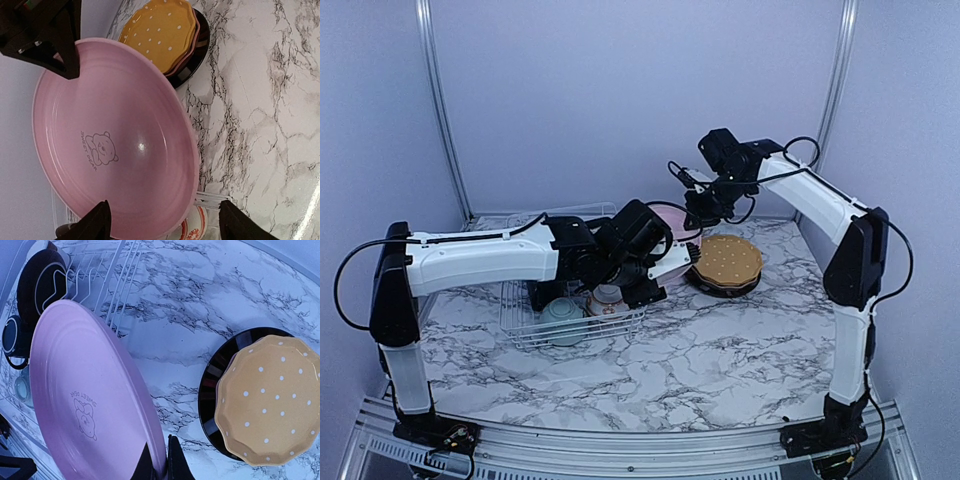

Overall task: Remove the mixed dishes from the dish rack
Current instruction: Pass from the left arm to the right

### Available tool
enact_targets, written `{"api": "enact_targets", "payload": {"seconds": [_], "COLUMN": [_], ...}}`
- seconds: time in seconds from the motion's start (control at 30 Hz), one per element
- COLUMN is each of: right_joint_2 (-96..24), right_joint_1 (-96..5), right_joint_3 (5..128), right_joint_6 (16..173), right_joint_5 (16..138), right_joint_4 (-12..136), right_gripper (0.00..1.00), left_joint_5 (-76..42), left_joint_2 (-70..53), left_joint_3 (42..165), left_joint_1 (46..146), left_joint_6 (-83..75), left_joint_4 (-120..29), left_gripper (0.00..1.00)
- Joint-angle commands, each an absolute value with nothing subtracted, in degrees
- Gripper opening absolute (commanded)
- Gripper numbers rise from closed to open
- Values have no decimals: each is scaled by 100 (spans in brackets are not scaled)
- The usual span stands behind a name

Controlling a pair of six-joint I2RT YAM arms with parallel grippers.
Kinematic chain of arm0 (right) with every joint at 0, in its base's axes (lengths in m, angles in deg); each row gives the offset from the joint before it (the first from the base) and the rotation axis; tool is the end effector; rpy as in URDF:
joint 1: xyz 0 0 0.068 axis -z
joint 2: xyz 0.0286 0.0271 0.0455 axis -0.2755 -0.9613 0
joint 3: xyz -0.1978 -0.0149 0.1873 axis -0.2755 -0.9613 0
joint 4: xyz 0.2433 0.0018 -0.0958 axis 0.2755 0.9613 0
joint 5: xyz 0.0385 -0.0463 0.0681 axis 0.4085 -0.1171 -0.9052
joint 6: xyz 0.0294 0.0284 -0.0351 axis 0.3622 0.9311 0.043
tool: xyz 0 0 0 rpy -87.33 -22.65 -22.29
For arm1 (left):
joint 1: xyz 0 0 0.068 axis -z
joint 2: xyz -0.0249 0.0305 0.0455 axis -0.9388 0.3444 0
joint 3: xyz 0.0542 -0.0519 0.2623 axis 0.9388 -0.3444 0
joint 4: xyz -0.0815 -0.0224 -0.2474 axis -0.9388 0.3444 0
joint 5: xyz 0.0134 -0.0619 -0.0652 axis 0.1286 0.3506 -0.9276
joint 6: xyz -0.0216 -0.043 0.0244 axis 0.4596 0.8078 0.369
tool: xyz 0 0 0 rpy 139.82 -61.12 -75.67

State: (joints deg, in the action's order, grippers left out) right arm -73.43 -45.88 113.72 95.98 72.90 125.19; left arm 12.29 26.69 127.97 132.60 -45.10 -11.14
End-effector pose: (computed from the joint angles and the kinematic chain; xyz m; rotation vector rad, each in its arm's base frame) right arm 0.3792 0.2260 0.3290 -0.5682 2.6049 0.4848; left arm 0.2121 -0.3837 0.2849 1.5290 1.7251 0.1382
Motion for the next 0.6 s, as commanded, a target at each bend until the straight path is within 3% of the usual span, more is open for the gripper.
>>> {"api": "enact_targets", "payload": {"seconds": [0.0, 0.13, 0.57], "right_joint_2": [-7147, -6972, -6419], "right_joint_1": [-4211, -3870, -2994], "right_joint_3": [11235, 10960, 10147], "right_joint_6": [9654, 9687, 9785], "right_joint_5": [7035, 6821, 6493], "right_joint_4": [12316, 12129, 11643], "right_gripper": [0, 0, 0], "left_joint_5": [1184, 1060, 480], "left_joint_2": [2386, 2264, 1901], "left_joint_3": [12874, 12895, 13066], "left_joint_1": [13208, 13103, 12427], "left_joint_6": [-4262, -4047, -2991], "left_joint_4": [-1316, -1497, -2116], "left_gripper": [83, 99, 99]}}
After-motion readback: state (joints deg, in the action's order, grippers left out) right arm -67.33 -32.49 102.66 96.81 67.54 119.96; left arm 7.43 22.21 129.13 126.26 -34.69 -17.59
